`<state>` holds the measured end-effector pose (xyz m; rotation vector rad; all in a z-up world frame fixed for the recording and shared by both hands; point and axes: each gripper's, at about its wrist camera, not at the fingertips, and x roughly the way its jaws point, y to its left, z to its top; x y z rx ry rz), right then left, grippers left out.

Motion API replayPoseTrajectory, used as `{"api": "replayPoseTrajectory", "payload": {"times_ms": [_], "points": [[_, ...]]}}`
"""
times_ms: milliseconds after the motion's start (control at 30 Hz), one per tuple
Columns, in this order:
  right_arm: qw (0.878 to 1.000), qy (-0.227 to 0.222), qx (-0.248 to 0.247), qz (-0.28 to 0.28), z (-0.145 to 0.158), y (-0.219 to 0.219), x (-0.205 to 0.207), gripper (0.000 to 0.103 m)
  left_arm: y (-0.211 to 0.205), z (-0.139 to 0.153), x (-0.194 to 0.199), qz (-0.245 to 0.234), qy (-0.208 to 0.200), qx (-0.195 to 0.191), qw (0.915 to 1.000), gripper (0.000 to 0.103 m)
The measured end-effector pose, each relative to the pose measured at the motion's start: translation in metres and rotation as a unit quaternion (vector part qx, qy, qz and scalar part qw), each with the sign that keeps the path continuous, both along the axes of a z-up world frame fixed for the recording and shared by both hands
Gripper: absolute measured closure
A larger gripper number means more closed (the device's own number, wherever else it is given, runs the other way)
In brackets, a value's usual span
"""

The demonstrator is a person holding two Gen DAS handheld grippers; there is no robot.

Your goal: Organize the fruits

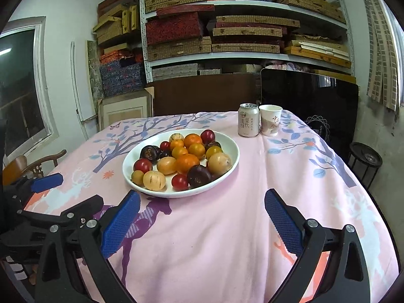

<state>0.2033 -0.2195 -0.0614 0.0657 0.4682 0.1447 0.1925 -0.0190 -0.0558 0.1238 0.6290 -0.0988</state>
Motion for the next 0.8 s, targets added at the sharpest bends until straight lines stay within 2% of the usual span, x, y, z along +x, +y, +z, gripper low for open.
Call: {"api": "replayPoseTrajectory", "payload": {"times_ms": [800], "points": [[1.0, 0.001, -0.002, -0.002, -0.0012, -0.0004, -0.0004, 0.003, -0.0031, -0.0049, -0.0012, -0.013, 0.003, 0.002, 0.9999, 0.004]]}}
